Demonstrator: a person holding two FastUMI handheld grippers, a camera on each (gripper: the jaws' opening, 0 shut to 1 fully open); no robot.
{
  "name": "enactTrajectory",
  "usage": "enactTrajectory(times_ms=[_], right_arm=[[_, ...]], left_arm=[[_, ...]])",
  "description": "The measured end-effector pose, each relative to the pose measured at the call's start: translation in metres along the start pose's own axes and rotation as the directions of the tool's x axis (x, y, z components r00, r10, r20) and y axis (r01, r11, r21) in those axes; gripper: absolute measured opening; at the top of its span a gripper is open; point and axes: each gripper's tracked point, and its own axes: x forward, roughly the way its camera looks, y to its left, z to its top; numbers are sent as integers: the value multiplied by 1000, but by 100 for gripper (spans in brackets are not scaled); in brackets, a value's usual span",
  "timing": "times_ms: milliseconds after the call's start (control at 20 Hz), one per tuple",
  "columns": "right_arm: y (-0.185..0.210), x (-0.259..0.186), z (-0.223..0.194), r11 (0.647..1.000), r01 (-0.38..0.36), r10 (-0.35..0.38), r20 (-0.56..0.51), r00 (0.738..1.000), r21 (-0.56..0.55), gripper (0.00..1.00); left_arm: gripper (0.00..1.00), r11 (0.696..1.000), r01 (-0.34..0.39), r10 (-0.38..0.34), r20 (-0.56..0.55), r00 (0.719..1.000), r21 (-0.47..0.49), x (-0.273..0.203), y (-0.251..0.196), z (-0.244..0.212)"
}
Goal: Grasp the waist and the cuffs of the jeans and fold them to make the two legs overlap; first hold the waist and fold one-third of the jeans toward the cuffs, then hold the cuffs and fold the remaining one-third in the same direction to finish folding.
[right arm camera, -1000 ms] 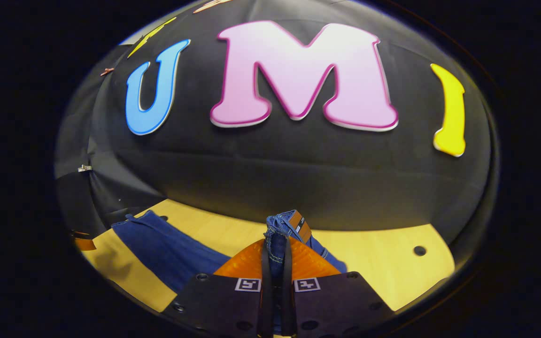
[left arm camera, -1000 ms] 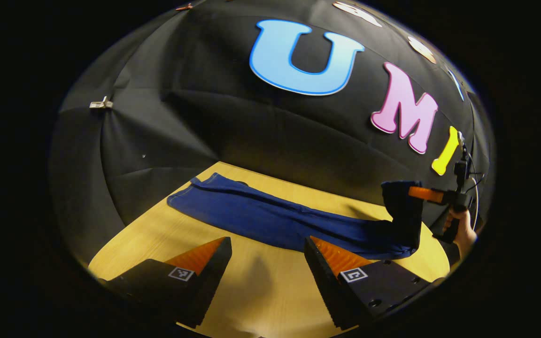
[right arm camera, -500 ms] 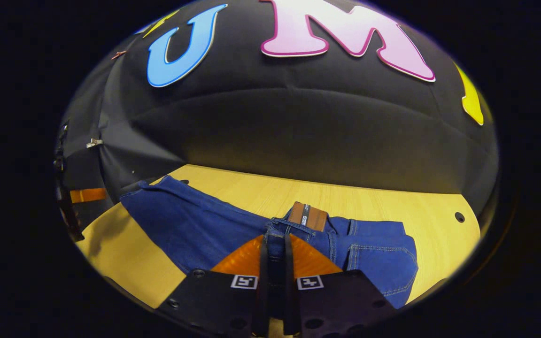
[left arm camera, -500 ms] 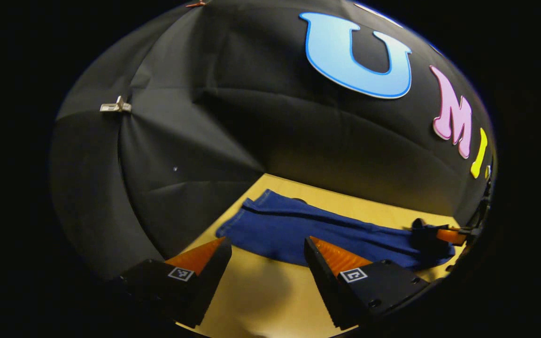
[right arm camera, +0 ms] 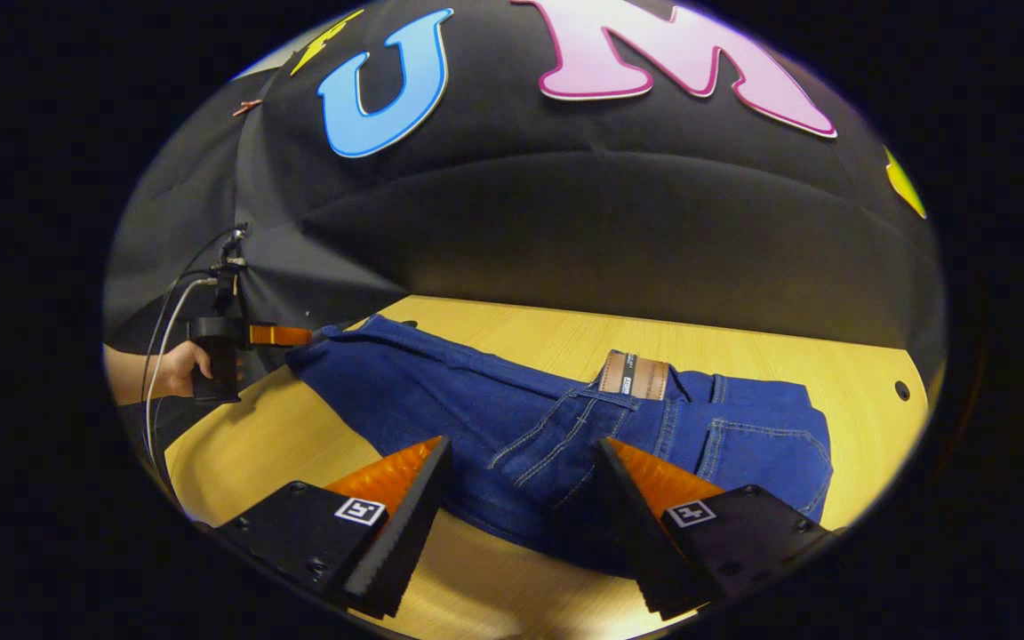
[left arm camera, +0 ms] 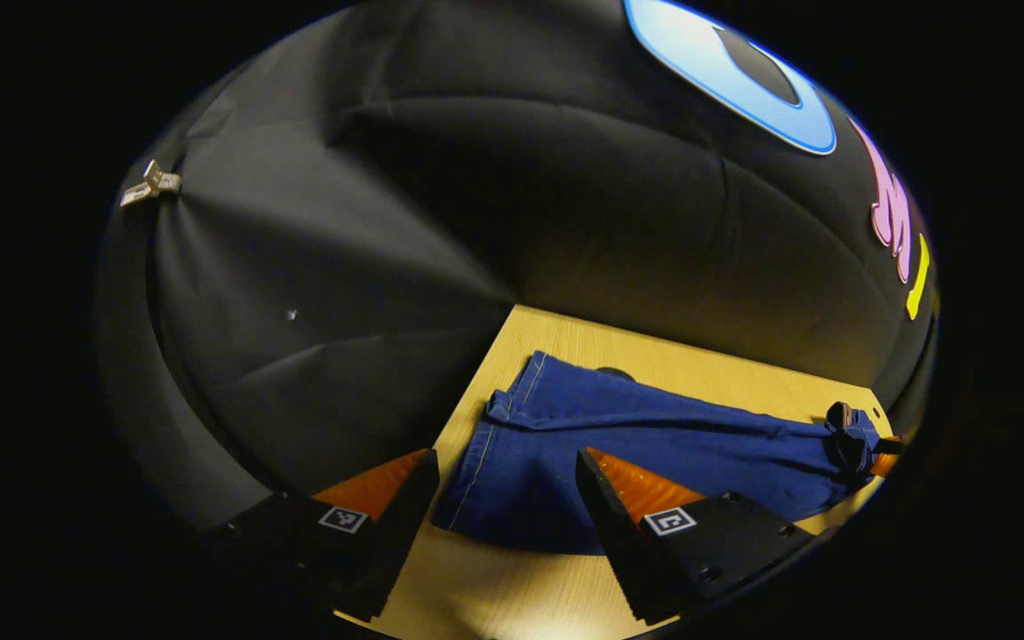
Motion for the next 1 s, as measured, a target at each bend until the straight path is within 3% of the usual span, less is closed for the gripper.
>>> enactTrajectory(times_ms=[50, 250, 400, 450, 500, 550, 700, 950, 1000], right_arm=[[-5, -6, 1, 1000, 10, -10, 5, 1000, 13, 99], [-39, -22, -4, 996, 74, -75, 13, 997, 39, 99], [-58, -31, -3, 992, 108, -109, 9, 994, 70, 99], [-61, -33, -2, 990, 118, -119, 8, 993, 75, 99], [-64, -35, -3, 988, 128, -129, 2, 992, 83, 99], [-64, -37, -4, 986, 132, -132, -4, 991, 99, 99], [-65, -42, -1, 978, 143, -145, 5, 989, 154, 99], [-71, -47, -10, 970, 162, -162, -16, 987, 183, 99], [-71, -49, -11, 971, 168, -167, -16, 986, 171, 99]], left_arm=[[97, 1000, -10, 10, 1, 1000, 11, 2, 2, -1], [96, 997, -18, 26, -107, 994, 74, 16, 5, -32], [100, 994, 9, 2, -105, 994, 105, 16, 0, -30], [100, 993, 13, 1, -121, 993, 120, 17, 0, -33], [92, 990, 20, -1, -135, 991, 143, 17, 0, -33], [95, 989, 36, -14, -144, 989, 147, 19, -3, -34], [82, 987, 41, -15, -163, 987, 157, 18, -12, -38], [39, 986, 54, -24, -180, 983, 160, 18, -25, -42], [34, 985, 64, -34, -183, 983, 159, 17, -28, -42]])
